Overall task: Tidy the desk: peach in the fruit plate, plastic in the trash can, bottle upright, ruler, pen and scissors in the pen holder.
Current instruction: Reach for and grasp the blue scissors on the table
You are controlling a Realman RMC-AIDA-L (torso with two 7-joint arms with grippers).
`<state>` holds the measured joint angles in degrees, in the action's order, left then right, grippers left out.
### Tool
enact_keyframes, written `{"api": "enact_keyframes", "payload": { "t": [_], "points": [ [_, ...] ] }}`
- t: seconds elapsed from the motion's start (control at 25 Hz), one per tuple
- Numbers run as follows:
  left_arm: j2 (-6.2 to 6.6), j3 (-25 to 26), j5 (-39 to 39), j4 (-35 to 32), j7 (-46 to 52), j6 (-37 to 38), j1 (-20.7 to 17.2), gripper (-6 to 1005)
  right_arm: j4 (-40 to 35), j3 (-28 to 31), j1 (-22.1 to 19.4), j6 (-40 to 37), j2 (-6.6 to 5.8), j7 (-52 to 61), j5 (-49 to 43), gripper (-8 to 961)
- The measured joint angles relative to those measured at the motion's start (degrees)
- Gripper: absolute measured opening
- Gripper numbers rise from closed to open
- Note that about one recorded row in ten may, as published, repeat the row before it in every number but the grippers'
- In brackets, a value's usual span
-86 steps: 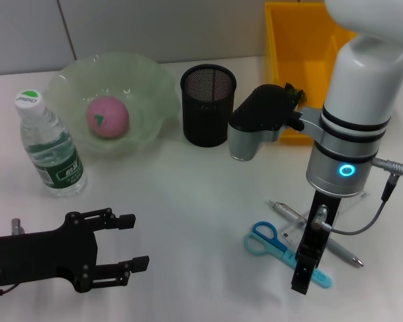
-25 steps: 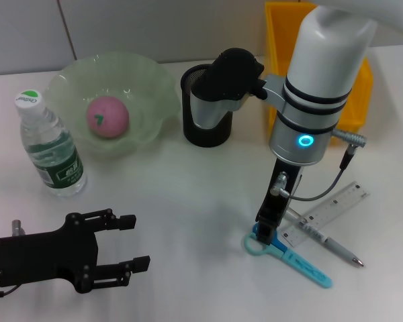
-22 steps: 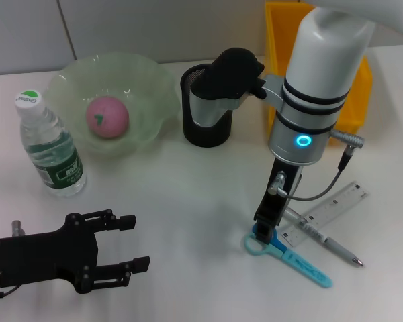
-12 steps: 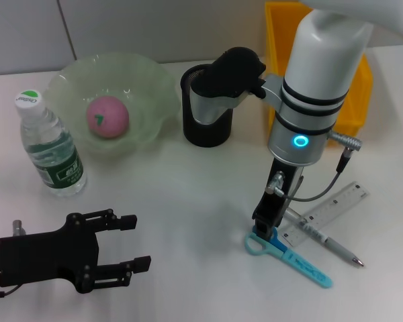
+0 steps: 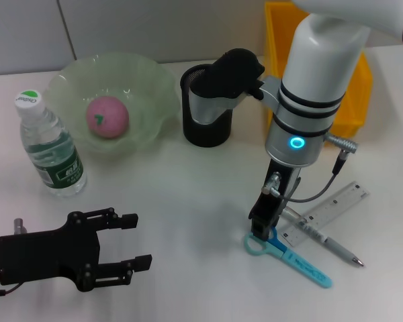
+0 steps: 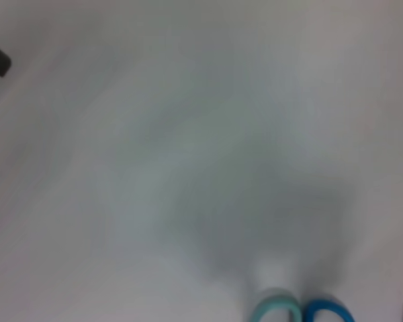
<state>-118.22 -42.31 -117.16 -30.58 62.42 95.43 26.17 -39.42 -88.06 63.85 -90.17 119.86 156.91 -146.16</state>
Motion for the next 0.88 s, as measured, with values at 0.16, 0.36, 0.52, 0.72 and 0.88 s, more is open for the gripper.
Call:
{"api": "enact_keyframes", "payload": {
  "t": [0.16, 0.36, 0.52, 0.72, 0.88],
  "points": [
    [0.00, 0.08, 0.00, 0.00, 0.00, -0.15, 0.02, 753, 0.96, -0.82, 0.51, 0.38, 0.02, 0.00, 1.01, 278],
    [0.00, 0.13, 0.00, 0.00, -0.01, -0.24, 0.02, 753, 1.64, -1.26, 0.98, 0.66, 0.02, -0.01, 1.01, 274],
    [0.00, 0.13, 0.00, 0.00, -0.01, -0.25, 0.02, 753, 1.98, -1.32, 1.02, 0.96, 0.02, 0.00, 1.07, 272],
    [0.00, 0.13, 0.00, 0.00, -0.01, -0.22, 0.02, 753, 2.36, -2.99, 1.02, 1.61, 0.02, 0.04, 2.31, 270],
    [-0.05, 0.10, 0.00, 0.00, -0.02, -0.16, 0.01, 753, 2.93, -3.24, 1.02, 1.93, 0.02, 0.09, 2.38, 262]
  ]
}}
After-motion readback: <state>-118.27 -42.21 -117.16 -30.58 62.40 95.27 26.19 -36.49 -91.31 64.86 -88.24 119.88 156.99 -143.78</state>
